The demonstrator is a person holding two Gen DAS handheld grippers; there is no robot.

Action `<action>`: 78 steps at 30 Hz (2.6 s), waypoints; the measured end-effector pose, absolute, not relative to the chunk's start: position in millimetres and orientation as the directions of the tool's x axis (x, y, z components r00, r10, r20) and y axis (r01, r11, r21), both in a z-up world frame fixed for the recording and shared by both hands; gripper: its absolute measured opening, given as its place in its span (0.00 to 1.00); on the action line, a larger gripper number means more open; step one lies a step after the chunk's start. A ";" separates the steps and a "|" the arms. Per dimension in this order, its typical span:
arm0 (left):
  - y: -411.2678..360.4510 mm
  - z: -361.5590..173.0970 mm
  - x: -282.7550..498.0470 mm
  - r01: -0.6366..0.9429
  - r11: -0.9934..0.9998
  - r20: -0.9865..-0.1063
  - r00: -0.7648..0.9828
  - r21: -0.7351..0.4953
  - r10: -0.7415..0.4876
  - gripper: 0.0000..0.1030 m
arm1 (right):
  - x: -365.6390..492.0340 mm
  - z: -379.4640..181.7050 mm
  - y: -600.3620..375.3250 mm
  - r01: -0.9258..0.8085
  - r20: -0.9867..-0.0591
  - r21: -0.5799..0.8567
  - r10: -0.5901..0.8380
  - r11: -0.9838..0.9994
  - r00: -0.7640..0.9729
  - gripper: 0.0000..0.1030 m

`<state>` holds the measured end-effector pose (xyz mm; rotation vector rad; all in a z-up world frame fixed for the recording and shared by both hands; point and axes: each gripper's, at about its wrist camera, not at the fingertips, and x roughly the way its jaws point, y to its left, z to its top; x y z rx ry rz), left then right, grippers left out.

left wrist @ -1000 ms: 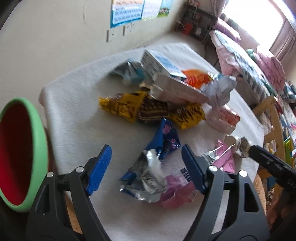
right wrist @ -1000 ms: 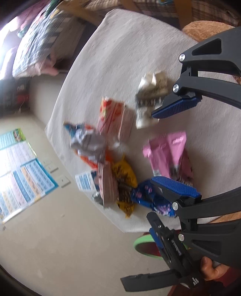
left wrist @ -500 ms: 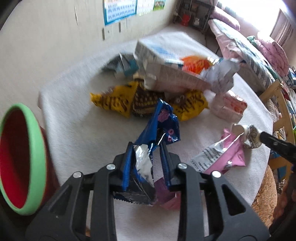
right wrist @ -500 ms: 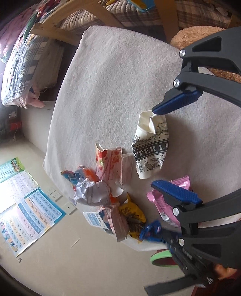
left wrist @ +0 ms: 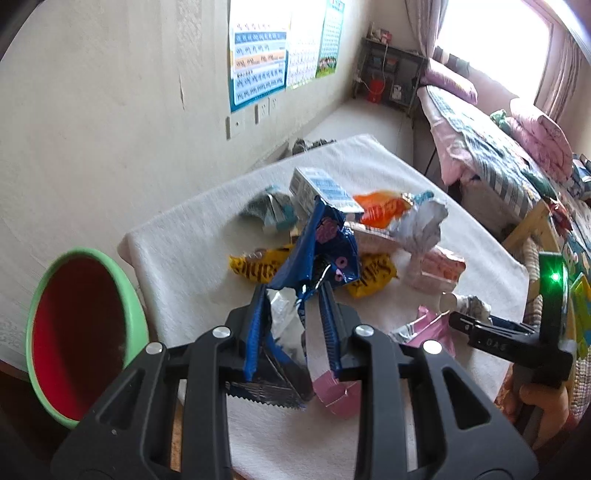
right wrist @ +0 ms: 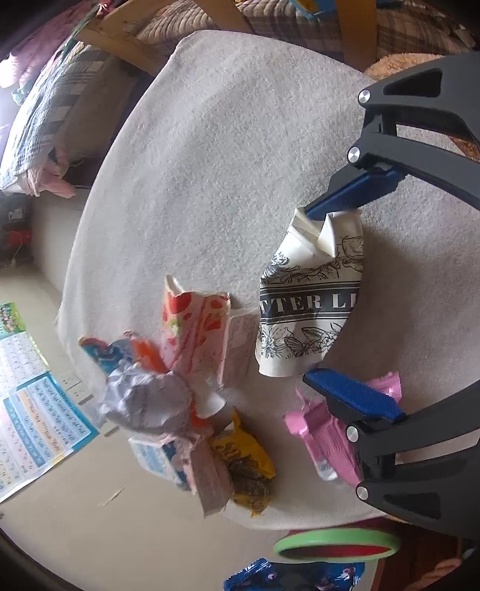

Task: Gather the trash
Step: 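Carry the blue wrapper with the left gripper while the right carries the paper wrapper to the bin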

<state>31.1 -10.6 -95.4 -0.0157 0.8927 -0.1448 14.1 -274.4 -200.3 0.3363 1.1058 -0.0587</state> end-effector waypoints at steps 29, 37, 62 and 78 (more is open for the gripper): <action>23.6 -53.9 22.5 0.019 0.995 -0.703 0.707 -0.093 -0.080 0.27 | 6.2 -59.9 -225.0 0.038 -0.689 0.266 0.162 0.963 0.706 0.76; 29.2 -55.1 20.3 0.000 0.995 -0.704 0.706 -0.096 -0.068 0.27 | 7.5 -57.7 -223.2 0.024 -0.686 0.266 0.171 0.964 0.707 0.77; 68.2 -60.5 19.8 -0.096 0.989 -0.706 0.708 -0.109 -0.009 0.27 | 17.6 -44.9 -160.7 -0.120 -0.672 0.264 0.272 0.957 0.689 0.77; 115.9 -62.8 6.5 -0.174 0.977 -0.700 0.713 -0.124 0.038 0.27 | 28.7 -25.9 -95.7 -0.247 -0.654 0.244 0.347 0.938 0.672 0.77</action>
